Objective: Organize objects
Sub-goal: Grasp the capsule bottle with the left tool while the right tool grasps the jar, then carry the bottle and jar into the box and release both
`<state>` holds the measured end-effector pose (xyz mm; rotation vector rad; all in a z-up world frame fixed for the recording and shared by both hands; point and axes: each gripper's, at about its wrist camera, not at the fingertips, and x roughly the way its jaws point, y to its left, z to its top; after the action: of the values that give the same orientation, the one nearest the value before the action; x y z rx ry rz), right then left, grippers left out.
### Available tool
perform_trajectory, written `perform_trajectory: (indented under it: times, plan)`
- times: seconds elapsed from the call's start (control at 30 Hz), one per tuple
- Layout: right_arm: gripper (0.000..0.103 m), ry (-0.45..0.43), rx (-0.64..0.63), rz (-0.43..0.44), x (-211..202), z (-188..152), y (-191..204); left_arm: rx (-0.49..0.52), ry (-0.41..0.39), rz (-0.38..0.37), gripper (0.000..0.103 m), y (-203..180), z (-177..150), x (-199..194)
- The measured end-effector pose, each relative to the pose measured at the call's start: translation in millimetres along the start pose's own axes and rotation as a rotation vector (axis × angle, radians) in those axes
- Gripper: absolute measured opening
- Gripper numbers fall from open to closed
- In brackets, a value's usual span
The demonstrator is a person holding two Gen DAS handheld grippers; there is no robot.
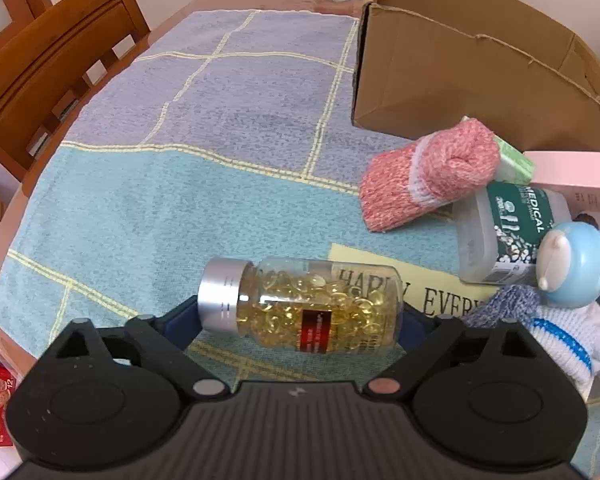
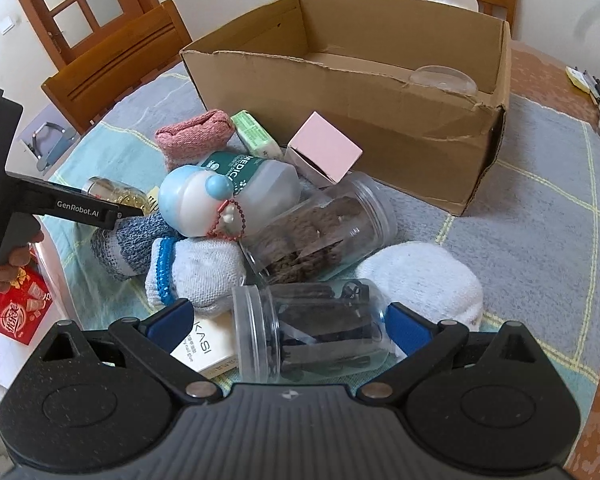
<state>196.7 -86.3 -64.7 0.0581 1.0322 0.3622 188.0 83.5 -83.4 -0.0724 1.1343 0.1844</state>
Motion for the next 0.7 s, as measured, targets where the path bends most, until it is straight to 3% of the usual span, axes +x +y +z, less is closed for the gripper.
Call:
perform_trajectory:
  times: [0.2,0.7]
  plan:
    - [0.087,0.0,0.004,-0.011,-3.8,2.0,-3.3,0.018,0.004,0.0,0.093,-0.7,1.0,-0.3]
    - [0.086,0.013,-0.057,-0.042,-10.7,10.5,2.0,0.082,0.012,-0.026,0.093,2.9,3.7,-6.8]
